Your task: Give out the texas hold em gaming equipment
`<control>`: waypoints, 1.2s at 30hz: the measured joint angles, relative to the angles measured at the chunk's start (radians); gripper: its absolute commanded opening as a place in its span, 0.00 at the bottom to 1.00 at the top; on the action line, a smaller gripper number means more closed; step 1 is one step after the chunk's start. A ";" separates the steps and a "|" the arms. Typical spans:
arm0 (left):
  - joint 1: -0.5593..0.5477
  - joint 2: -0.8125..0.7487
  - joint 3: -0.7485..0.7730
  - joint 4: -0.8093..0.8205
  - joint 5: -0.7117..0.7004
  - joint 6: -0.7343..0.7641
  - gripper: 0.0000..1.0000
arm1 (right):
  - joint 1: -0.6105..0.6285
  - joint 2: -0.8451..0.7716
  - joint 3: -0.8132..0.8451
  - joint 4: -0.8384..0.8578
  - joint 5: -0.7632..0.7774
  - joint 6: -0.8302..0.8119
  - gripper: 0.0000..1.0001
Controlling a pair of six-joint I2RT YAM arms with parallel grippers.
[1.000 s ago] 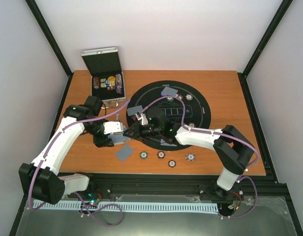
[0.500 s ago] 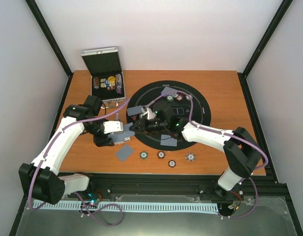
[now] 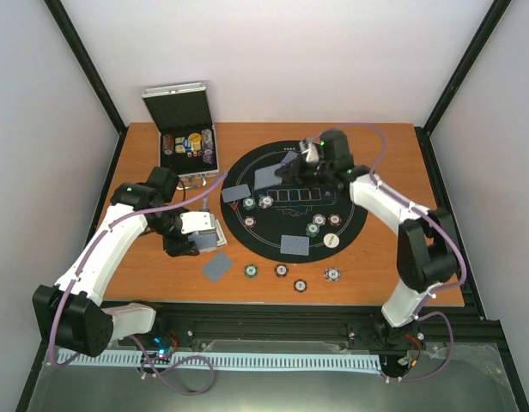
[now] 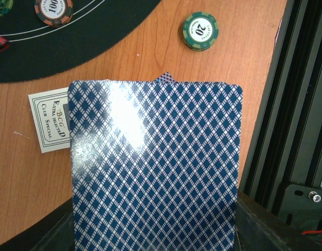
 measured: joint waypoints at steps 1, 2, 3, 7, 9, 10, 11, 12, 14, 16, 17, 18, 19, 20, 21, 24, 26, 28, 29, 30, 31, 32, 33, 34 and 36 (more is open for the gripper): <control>0.000 0.000 0.000 0.000 0.000 0.000 0.01 | -0.047 0.040 0.057 -0.026 -0.008 -0.024 0.03; 0.000 0.000 0.000 0.000 0.000 0.000 0.01 | -0.076 0.069 0.092 -0.037 -0.011 -0.041 0.03; 0.000 0.000 0.000 0.000 0.000 0.000 0.01 | -0.113 0.112 0.146 -0.061 -0.016 -0.061 0.03; 0.000 0.002 0.000 -0.002 0.001 0.000 0.01 | -0.212 0.320 0.396 -0.169 -0.009 -0.140 0.03; 0.000 0.005 0.000 -0.003 0.000 0.000 0.01 | -0.242 0.427 0.517 -0.221 0.000 -0.171 0.03; 0.000 0.006 0.000 -0.003 0.000 -0.001 0.01 | -0.253 0.480 0.579 -0.253 0.004 -0.184 0.03; 0.000 0.007 0.000 -0.003 0.000 -0.001 0.01 | -0.262 0.533 0.637 -0.281 0.009 -0.196 0.03; 0.000 0.007 0.000 -0.003 0.001 -0.001 0.01 | -0.268 0.576 0.682 -0.304 0.014 -0.206 0.03; 0.000 0.007 0.000 -0.005 0.001 -0.001 0.01 | -0.279 0.668 0.777 -0.354 0.025 -0.221 0.03; 0.000 0.007 0.000 -0.006 0.001 -0.001 0.01 | -0.285 0.724 0.830 -0.388 0.033 -0.228 0.03; 0.000 0.007 0.000 -0.006 0.001 -0.001 0.01 | -0.287 0.751 0.858 -0.405 0.038 -0.231 0.03; 0.000 0.007 0.000 -0.006 0.001 -0.001 0.01 | -0.288 0.771 0.877 -0.420 0.044 -0.232 0.05; 0.000 0.007 0.000 -0.007 0.001 -0.001 0.01 | -0.289 0.787 0.898 -0.437 0.049 -0.232 0.09; 0.000 0.007 0.000 -0.007 0.001 -0.001 0.01 | -0.291 0.802 0.917 -0.451 0.052 -0.234 0.16; 0.000 0.007 0.000 -0.007 0.001 -0.001 0.01 | -0.293 0.814 0.940 -0.472 0.058 -0.239 0.23; 0.000 0.006 0.000 -0.009 0.002 -0.001 0.01 | -0.298 0.821 0.982 -0.516 0.083 -0.254 0.49; 0.000 0.006 0.000 -0.010 0.002 -0.001 0.01 | -0.300 0.812 0.990 -0.531 0.105 -0.258 0.57; 0.000 0.005 0.000 -0.011 0.003 -0.002 0.01 | -0.301 0.785 0.960 -0.537 0.129 -0.268 0.60; 0.000 0.004 0.000 -0.012 0.004 -0.002 0.01 | -0.302 0.758 0.922 -0.538 0.138 -0.272 0.63; 0.000 0.002 0.000 -0.014 0.006 -0.002 0.01 | -0.302 0.728 0.882 -0.538 0.145 -0.270 0.64; 0.000 0.001 0.000 -0.015 0.006 -0.002 0.01 | -0.302 0.685 0.821 -0.528 0.153 -0.272 0.65; 0.000 0.000 0.000 -0.016 0.008 -0.003 0.01 | -0.302 0.640 0.763 -0.522 0.157 -0.269 0.67; 0.000 -0.001 0.001 -0.019 0.010 -0.005 0.01 | -0.298 0.577 0.680 -0.505 0.158 -0.269 0.69; 0.000 -0.001 0.002 -0.021 0.011 -0.006 0.01 | -0.296 0.522 0.616 -0.494 0.159 -0.263 0.71; 0.000 -0.001 0.003 -0.023 0.014 -0.009 0.01 | -0.282 0.385 0.464 -0.448 0.159 -0.254 0.75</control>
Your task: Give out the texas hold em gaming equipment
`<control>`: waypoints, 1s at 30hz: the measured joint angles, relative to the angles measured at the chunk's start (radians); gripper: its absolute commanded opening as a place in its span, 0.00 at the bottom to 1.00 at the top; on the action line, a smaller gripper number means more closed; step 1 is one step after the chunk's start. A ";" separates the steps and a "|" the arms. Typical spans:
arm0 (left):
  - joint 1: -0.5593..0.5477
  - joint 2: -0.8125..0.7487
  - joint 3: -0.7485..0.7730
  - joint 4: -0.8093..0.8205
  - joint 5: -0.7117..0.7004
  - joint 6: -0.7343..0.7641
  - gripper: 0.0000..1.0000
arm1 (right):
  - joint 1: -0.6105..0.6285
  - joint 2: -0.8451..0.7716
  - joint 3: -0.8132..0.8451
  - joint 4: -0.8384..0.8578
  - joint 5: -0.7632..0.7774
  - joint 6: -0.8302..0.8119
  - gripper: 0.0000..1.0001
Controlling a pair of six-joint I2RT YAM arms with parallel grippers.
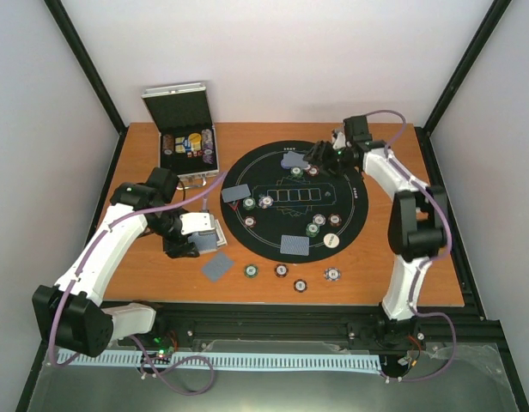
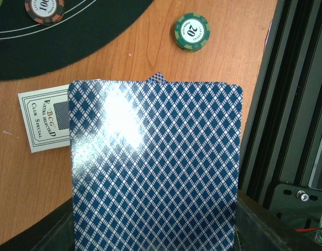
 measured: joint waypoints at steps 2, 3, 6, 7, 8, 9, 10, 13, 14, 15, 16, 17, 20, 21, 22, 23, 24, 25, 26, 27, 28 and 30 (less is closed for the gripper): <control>0.000 0.000 0.000 -0.001 0.000 -0.003 0.01 | 0.038 -0.133 -0.134 0.058 -0.002 0.021 0.77; 0.000 -0.001 0.000 -0.001 0.000 -0.003 0.01 | 0.067 -0.198 -0.201 0.097 -0.002 0.033 0.78; 0.000 -0.002 0.000 -0.001 0.000 -0.003 0.01 | 0.221 -0.401 -0.420 0.225 -0.010 0.092 0.80; 0.000 -0.002 0.000 -0.001 -0.001 -0.004 0.01 | 0.287 -0.460 -0.492 0.279 -0.013 0.120 0.81; 0.000 -0.002 0.000 -0.001 0.000 -0.004 0.01 | 0.349 -0.506 -0.557 0.333 -0.014 0.147 0.81; 0.000 -0.002 0.000 -0.001 0.000 -0.005 0.01 | 0.403 -0.540 -0.611 0.374 -0.016 0.175 0.81; 0.000 -0.003 0.000 -0.001 0.000 -0.006 0.01 | 0.451 -0.565 -0.659 0.412 -0.014 0.203 0.81; 0.000 -0.014 0.000 -0.001 0.000 -0.006 0.01 | 0.593 -0.591 -0.763 0.515 0.010 0.294 0.81; 0.000 -0.018 0.000 -0.001 0.000 -0.006 0.01 | 0.624 -0.588 -0.774 0.535 0.018 0.314 0.81; 0.000 -0.022 0.000 -0.001 0.000 -0.006 0.01 | 0.663 -0.585 -0.782 0.561 0.027 0.337 0.81; 0.000 -0.024 0.000 -0.001 0.000 -0.006 0.01 | 0.697 -0.581 -0.782 0.587 0.034 0.358 0.81; 0.000 -0.025 0.000 -0.001 0.000 -0.006 0.01 | 0.726 -0.575 -0.780 0.621 0.041 0.376 0.81; 0.000 -0.031 -0.001 -0.002 0.002 -0.006 0.01 | 0.793 -0.535 -0.752 0.700 0.048 0.415 0.81; 0.000 -0.034 -0.001 -0.002 0.003 -0.006 0.01 | 0.809 -0.515 -0.737 0.722 0.048 0.426 0.81; 0.000 -0.036 -0.001 -0.002 0.003 -0.006 0.01 | 0.822 -0.487 -0.719 0.746 0.048 0.437 0.81; 0.000 -0.040 -0.002 -0.002 0.003 -0.006 0.01 | 0.832 -0.463 -0.704 0.764 0.047 0.444 0.81; 0.000 -0.044 -0.002 -0.002 0.003 -0.006 0.01 | 0.840 -0.441 -0.692 0.777 0.045 0.451 0.81; 0.000 -0.047 -0.003 -0.002 0.003 -0.006 0.01 | 0.847 -0.418 -0.678 0.792 0.044 0.457 0.80; 0.000 -0.050 -0.003 -0.004 0.004 -0.006 0.01 | 0.853 -0.399 -0.667 0.802 0.042 0.462 0.80; 0.000 -0.053 -0.003 -0.005 0.004 -0.006 0.01 | 0.858 -0.381 -0.658 0.811 0.040 0.468 0.80; 0.000 -0.056 -0.003 -0.005 0.005 -0.006 0.01 | 0.862 -0.364 -0.648 0.819 0.039 0.475 0.80; 0.000 -0.060 -0.003 -0.008 0.008 -0.006 0.01 | 0.867 -0.338 -0.634 0.836 0.033 0.486 0.80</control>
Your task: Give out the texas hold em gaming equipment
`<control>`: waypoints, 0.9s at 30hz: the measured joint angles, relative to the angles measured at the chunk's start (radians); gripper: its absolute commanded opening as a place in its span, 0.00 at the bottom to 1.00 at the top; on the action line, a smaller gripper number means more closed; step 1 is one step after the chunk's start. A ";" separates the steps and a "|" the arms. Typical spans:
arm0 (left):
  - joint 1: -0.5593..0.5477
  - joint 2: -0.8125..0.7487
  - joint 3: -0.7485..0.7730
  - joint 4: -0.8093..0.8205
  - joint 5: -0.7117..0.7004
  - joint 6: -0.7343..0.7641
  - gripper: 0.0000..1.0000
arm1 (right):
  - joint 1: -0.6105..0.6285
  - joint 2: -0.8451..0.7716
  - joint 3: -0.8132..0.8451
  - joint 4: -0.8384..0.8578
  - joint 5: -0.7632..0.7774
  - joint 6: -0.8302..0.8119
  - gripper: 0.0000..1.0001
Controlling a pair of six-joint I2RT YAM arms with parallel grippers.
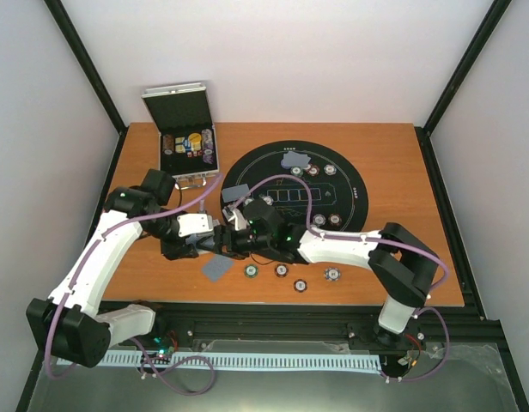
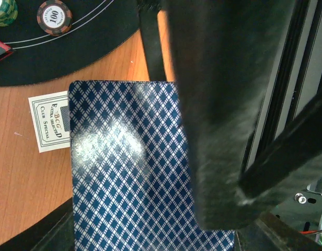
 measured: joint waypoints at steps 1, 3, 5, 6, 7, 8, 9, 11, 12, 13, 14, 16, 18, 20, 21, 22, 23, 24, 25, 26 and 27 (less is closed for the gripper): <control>0.000 -0.002 0.000 -0.002 0.002 0.000 0.01 | 0.001 0.012 0.006 0.011 -0.006 0.005 0.80; 0.000 -0.003 0.000 -0.004 0.007 0.000 0.01 | 0.001 0.034 0.019 0.033 -0.014 0.019 0.80; 0.000 -0.005 0.000 -0.007 0.011 0.000 0.01 | 0.001 0.056 0.027 0.061 -0.023 0.036 0.79; 0.000 -0.006 0.000 -0.009 0.012 0.000 0.01 | 0.001 0.068 0.032 0.073 -0.028 0.041 0.79; 0.000 -0.007 0.000 -0.011 0.014 0.000 0.01 | 0.001 0.083 0.039 0.084 -0.033 0.048 0.78; 0.000 -0.008 0.000 -0.013 0.014 0.000 0.01 | 0.001 0.098 0.044 0.095 -0.037 0.056 0.78; 0.000 -0.009 0.000 -0.016 0.014 0.000 0.01 | 0.001 0.110 0.045 0.101 -0.041 0.063 0.77; 0.000 -0.010 0.000 -0.021 0.013 0.000 0.01 | 0.000 0.129 0.045 0.111 -0.045 0.075 0.76; 0.000 -0.010 0.000 -0.024 0.013 0.000 0.01 | -0.002 0.130 0.044 0.116 -0.048 0.080 0.76; 0.000 -0.010 0.000 -0.025 0.014 0.000 0.01 | -0.005 0.130 0.038 0.130 -0.050 0.085 0.75; 0.000 -0.012 0.000 -0.026 0.014 0.001 0.01 | -0.008 0.129 0.031 0.141 -0.053 0.089 0.74; 0.000 -0.014 0.000 -0.027 0.014 0.001 0.01 | -0.017 0.126 0.005 0.175 -0.063 0.098 0.72; 0.000 -0.014 0.000 -0.027 0.014 0.001 0.01 | -0.027 0.113 -0.024 0.204 -0.070 0.107 0.70; 0.000 -0.014 0.000 -0.027 0.014 0.001 0.01 | -0.037 0.097 -0.044 0.217 -0.074 0.109 0.69; 0.000 -0.014 0.000 -0.027 0.014 0.001 0.01 | -0.042 0.090 -0.052 0.220 -0.075 0.110 0.68; 0.000 -0.014 0.000 -0.027 0.014 0.001 0.01 | -0.046 0.084 -0.060 0.223 -0.076 0.110 0.67; 0.000 -0.014 0.000 -0.027 0.013 0.001 0.01 | -0.049 0.080 -0.065 0.224 -0.076 0.110 0.67; 0.000 -0.014 0.000 -0.027 0.014 0.001 0.01 | -0.049 0.077 -0.068 0.225 -0.077 0.110 0.66; 0.000 -0.014 0.000 -0.027 0.014 0.001 0.01 | -0.051 0.073 -0.072 0.227 -0.077 0.110 0.66; 0.000 -0.014 0.000 -0.027 0.014 0.001 0.01 | -0.052 0.070 -0.075 0.227 -0.077 0.110 0.66; 0.000 -0.014 0.000 -0.027 0.014 0.001 0.01 | -0.052 0.067 -0.077 0.227 -0.077 0.110 0.65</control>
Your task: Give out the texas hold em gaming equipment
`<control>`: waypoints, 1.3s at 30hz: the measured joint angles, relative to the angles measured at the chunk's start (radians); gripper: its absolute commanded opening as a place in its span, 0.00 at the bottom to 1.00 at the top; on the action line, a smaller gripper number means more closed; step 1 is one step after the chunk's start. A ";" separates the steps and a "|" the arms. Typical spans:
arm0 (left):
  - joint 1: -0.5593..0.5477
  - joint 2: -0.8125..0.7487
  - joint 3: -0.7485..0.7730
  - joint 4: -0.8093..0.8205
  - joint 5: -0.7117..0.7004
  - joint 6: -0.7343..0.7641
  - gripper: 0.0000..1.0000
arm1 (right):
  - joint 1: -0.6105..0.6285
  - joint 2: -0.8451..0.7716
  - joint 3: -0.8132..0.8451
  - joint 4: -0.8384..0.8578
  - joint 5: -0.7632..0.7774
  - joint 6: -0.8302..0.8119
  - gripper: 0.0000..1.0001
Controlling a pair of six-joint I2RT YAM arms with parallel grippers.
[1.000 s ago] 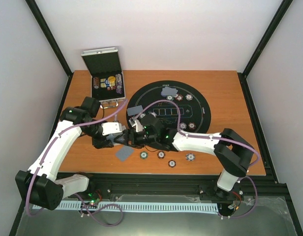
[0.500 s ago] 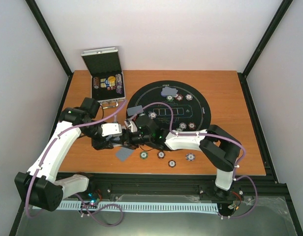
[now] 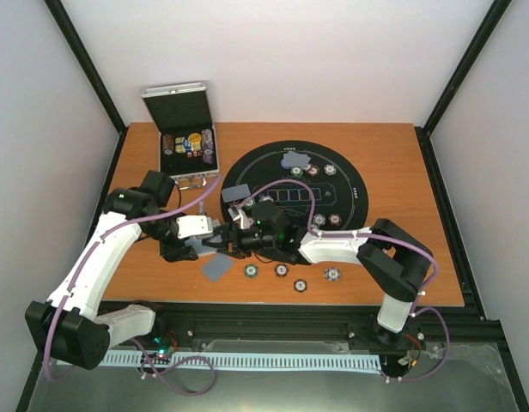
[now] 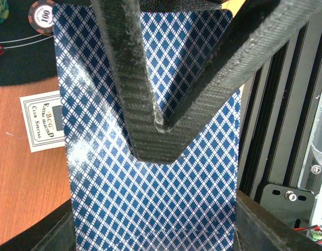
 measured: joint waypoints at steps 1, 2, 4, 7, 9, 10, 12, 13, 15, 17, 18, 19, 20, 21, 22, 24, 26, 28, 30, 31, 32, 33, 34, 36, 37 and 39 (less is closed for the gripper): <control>0.000 0.000 0.000 0.000 0.000 0.000 0.01 | 0.000 -0.002 0.000 0.000 0.000 0.000 0.65; 0.000 0.000 0.000 0.000 0.000 0.000 0.01 | -0.001 -0.004 0.000 -0.002 0.000 0.000 0.65; 0.000 0.000 0.000 0.000 0.000 0.000 0.01 | -0.001 -0.008 0.000 -0.008 0.002 -0.003 0.65; 0.000 0.000 0.000 0.000 0.000 0.000 0.01 | -0.002 -0.025 0.004 -0.045 0.003 -0.012 0.66; 0.000 -0.002 0.000 0.000 0.000 0.000 0.01 | -0.004 -0.044 0.010 -0.081 0.005 -0.026 0.66; 0.000 -0.002 0.000 0.000 0.000 0.000 0.01 | -0.005 -0.053 0.014 -0.097 0.006 -0.031 0.66; 0.000 -0.005 0.000 0.000 0.000 0.000 0.01 | -0.007 -0.081 0.019 -0.125 0.007 -0.042 0.65; 0.000 -0.005 0.000 0.000 0.000 0.000 0.01 | -0.008 -0.090 0.022 -0.132 0.007 -0.047 0.65; 0.000 -0.006 0.000 0.000 0.000 0.000 0.01 | -0.007 -0.111 0.027 -0.144 0.007 -0.055 0.61; 0.000 -0.006 0.000 0.000 0.000 0.000 0.01 | -0.007 -0.124 0.028 -0.150 0.007 -0.060 0.54; 0.000 -0.006 0.000 0.000 0.000 0.000 0.01 | -0.007 -0.127 0.029 -0.153 0.006 -0.065 0.50; 0.000 -0.006 0.000 0.000 0.000 0.000 0.01 | -0.007 -0.129 0.029 -0.158 0.006 -0.066 0.44; 0.000 -0.006 0.000 0.000 0.000 0.000 0.01 | -0.007 -0.130 0.029 -0.163 0.006 -0.067 0.40; 0.000 -0.006 0.000 0.000 0.000 0.000 0.01 | -0.007 -0.130 0.029 -0.167 0.006 -0.071 0.35; 0.000 -0.006 0.000 0.000 0.000 0.000 0.01 | -0.008 -0.131 0.029 -0.174 0.008 -0.070 0.30; 0.000 -0.006 0.000 0.000 0.000 0.000 0.01 | -0.008 -0.131 0.030 -0.191 0.013 -0.079 0.23; 0.000 -0.006 0.000 0.000 0.000 0.000 0.01 | -0.009 -0.132 0.030 -0.210 0.015 -0.085 0.15; 0.000 -0.006 0.000 0.000 0.000 0.000 0.01 | -0.011 -0.137 0.030 -0.227 0.018 -0.089 0.10; 0.000 -0.006 0.000 0.000 -0.001 0.000 0.01 | -0.014 -0.150 0.030 -0.243 0.019 -0.095 0.04; 0.000 -0.006 0.000 0.001 0.000 0.000 0.01 | -0.017 -0.159 0.030 -0.247 0.019 -0.097 0.03; 0.000 -0.006 0.000 0.003 0.000 0.000 0.01 | -0.019 -0.168 0.030 -0.251 0.018 -0.101 0.03; 0.000 -0.006 0.000 0.004 0.001 0.000 0.01 | -0.023 -0.180 0.029 -0.258 0.018 -0.104 0.03; 0.000 -0.006 0.000 0.008 0.005 0.000 0.01 | -0.025 -0.191 0.029 -0.262 0.018 -0.106 0.03; 0.000 -0.006 0.000 0.015 0.014 0.000 0.01 | -0.029 -0.210 0.025 -0.273 0.018 -0.109 0.03; 0.000 -0.006 0.000 0.021 0.022 0.000 0.01 | -0.032 -0.221 0.020 -0.278 0.018 -0.112 0.03; 0.000 -0.006 0.000 0.020 0.013 0.000 0.01 | -0.045 -0.245 0.003 -0.290 0.019 -0.117 0.03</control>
